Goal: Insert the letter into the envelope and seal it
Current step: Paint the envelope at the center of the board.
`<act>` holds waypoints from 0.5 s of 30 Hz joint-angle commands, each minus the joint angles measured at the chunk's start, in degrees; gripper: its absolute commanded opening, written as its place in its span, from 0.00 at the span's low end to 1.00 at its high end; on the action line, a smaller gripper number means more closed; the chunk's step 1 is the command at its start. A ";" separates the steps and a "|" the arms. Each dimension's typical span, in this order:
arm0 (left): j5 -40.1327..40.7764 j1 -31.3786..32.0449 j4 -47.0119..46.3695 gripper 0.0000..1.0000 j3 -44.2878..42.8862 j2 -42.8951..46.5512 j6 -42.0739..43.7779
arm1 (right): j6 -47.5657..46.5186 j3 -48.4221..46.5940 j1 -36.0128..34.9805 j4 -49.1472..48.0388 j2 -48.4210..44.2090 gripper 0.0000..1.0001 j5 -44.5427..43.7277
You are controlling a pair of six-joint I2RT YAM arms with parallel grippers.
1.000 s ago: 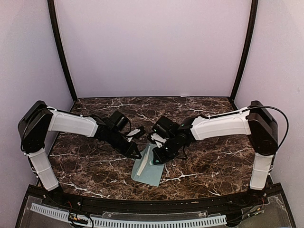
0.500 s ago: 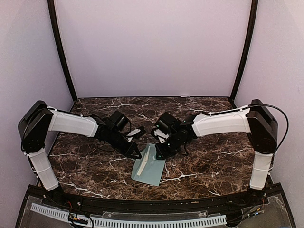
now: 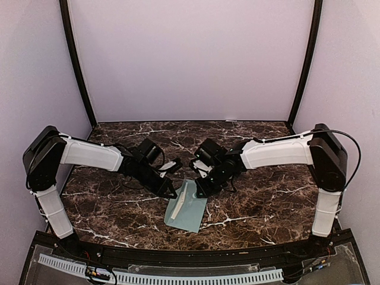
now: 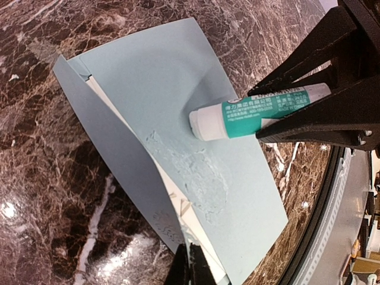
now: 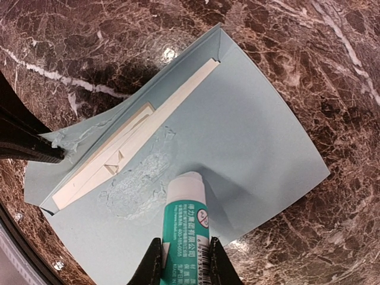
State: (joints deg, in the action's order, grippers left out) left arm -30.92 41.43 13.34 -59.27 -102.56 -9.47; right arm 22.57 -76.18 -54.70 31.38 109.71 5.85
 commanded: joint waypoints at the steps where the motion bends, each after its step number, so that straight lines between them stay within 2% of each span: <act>1: 2.23 0.21 2.45 0.00 -0.66 -0.36 0.63 | -1.24 -1.24 0.65 -1.07 -1.08 0.09 1.51; 15: 2.61 0.20 2.56 0.00 -0.80 -0.29 0.54 | -1.00 -1.13 0.65 -5.09 -4.74 0.09 5.49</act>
State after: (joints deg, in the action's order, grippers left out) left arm -30.44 41.43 13.80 -59.55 -102.56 -9.47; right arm 21.47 -76.29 -54.33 29.52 108.73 9.78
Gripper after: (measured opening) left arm 0.008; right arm 0.186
